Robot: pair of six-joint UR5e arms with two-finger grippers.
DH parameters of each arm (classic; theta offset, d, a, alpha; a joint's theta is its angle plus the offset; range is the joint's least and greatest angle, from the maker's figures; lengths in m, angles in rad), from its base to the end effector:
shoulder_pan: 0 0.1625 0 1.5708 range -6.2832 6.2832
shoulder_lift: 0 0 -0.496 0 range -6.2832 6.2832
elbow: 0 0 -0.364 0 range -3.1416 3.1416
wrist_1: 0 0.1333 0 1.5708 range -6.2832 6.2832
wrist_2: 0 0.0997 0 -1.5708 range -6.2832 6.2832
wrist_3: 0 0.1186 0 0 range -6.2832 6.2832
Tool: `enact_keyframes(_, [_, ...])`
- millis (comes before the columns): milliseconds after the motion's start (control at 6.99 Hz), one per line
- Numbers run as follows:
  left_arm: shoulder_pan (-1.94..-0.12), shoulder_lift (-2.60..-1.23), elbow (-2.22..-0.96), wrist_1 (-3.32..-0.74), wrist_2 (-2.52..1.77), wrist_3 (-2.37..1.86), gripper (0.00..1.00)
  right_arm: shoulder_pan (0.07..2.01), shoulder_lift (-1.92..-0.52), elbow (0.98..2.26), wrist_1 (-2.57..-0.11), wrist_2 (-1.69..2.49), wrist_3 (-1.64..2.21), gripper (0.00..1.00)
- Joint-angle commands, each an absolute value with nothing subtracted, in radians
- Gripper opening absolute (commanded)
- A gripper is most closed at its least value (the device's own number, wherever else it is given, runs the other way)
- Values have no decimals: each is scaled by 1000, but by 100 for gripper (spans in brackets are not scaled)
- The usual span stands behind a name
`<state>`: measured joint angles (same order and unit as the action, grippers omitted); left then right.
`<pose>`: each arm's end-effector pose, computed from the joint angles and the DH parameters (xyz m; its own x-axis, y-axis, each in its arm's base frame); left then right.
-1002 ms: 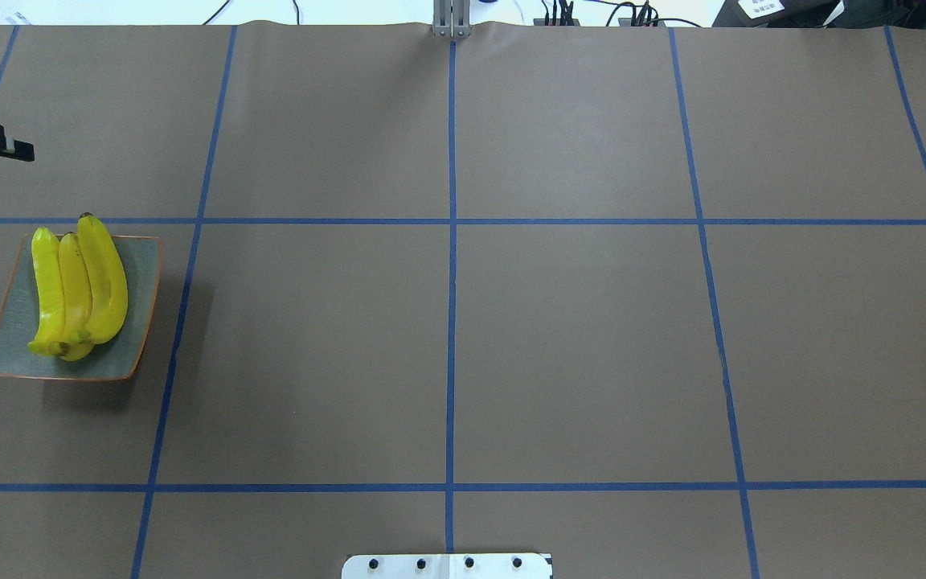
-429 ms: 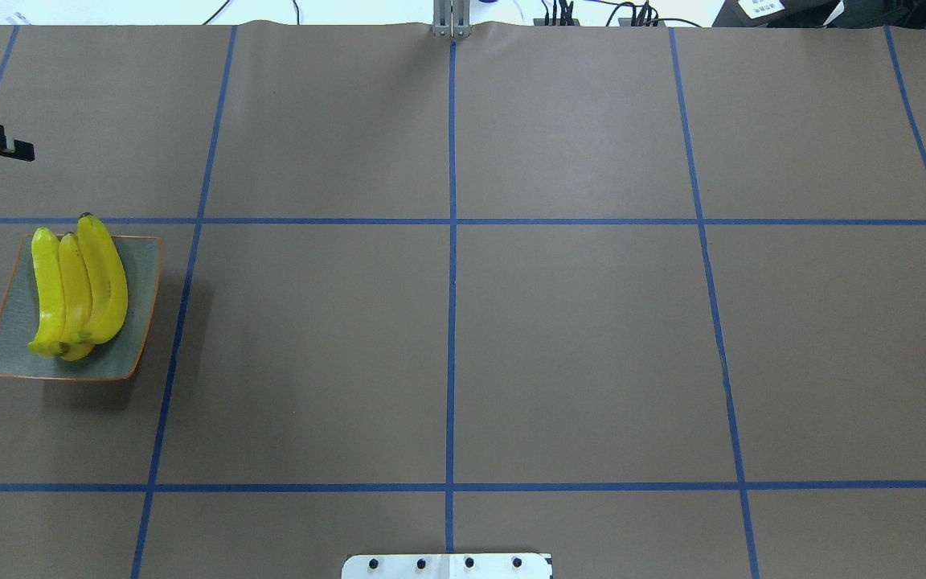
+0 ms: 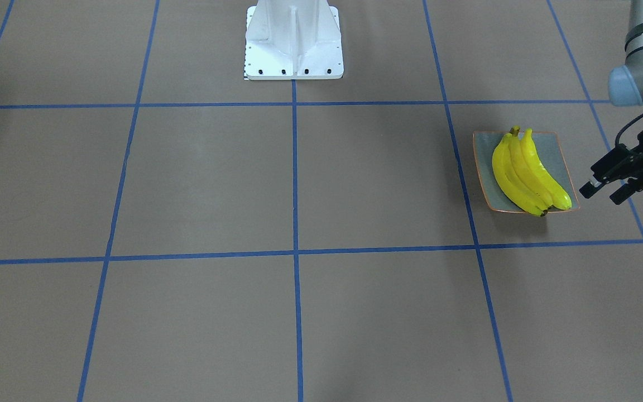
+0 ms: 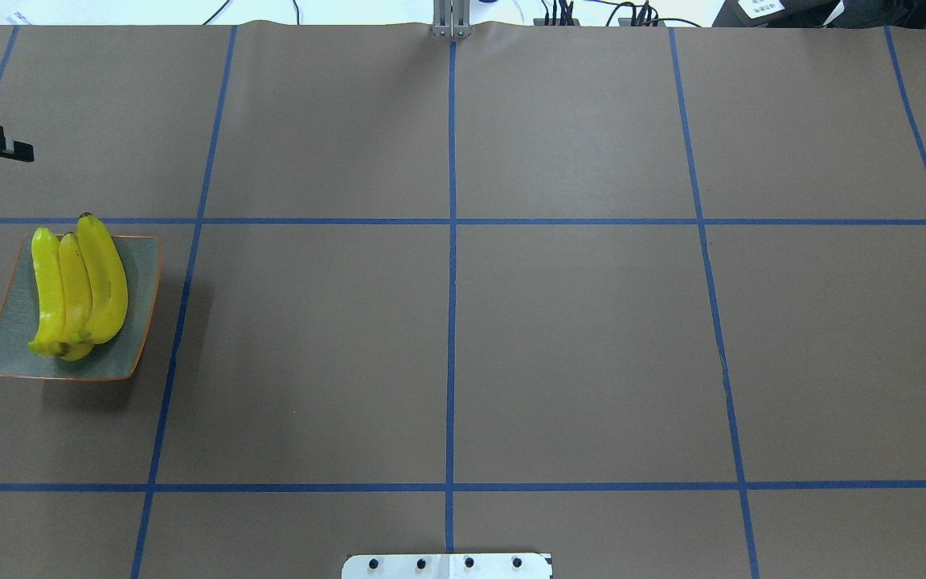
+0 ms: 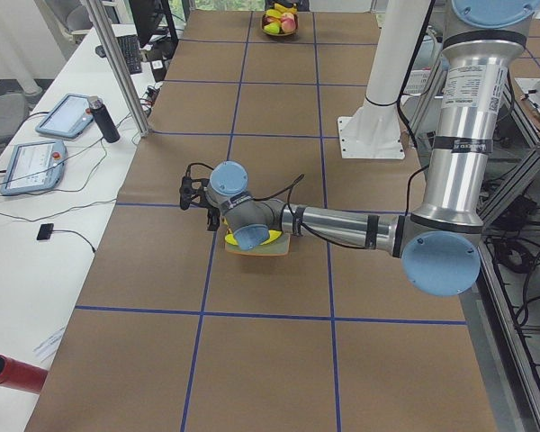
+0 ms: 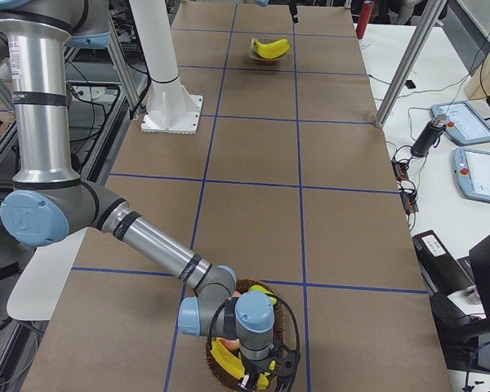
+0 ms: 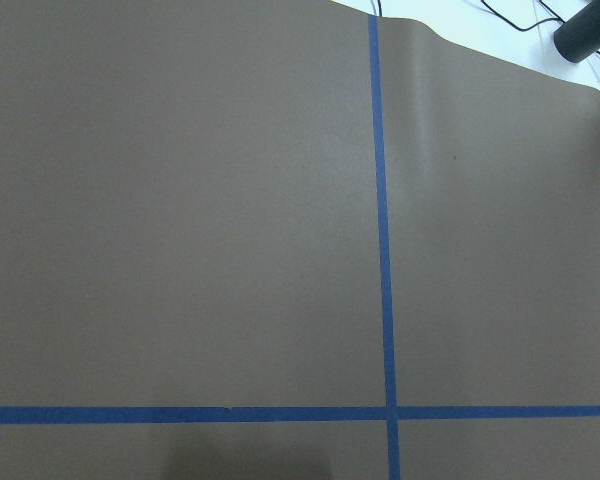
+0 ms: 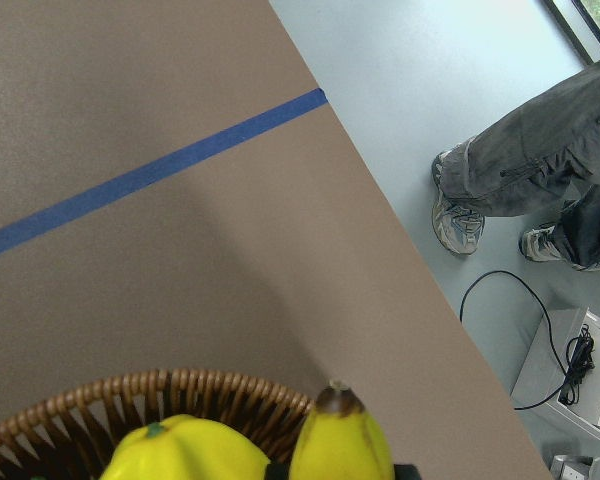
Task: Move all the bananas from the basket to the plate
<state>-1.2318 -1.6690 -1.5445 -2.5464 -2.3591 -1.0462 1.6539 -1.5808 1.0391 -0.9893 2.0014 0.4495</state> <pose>0.1312 -0.5199 0.5854 0.3746 -0.0003 -0.9272 0.3155 0.9404 0.1271 0.1176 -0.4025 0.9499 0.7808 0.4857 0.3929 -0.4688 0.8713 -0.1454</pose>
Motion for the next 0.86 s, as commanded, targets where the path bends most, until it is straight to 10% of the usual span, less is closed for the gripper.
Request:
enact_keyframes(0, [-1230, -1669, -1540, -2546, -2359, -1048, 100, 1708, -1621, 1094, -997, 2002, 401, 0])
enact_keyframes(716, [-1221, -1655, -1536, -2548, -2365, -1048, 100, 1816, -1568, 1320, -1242, 2020, 305, 0])
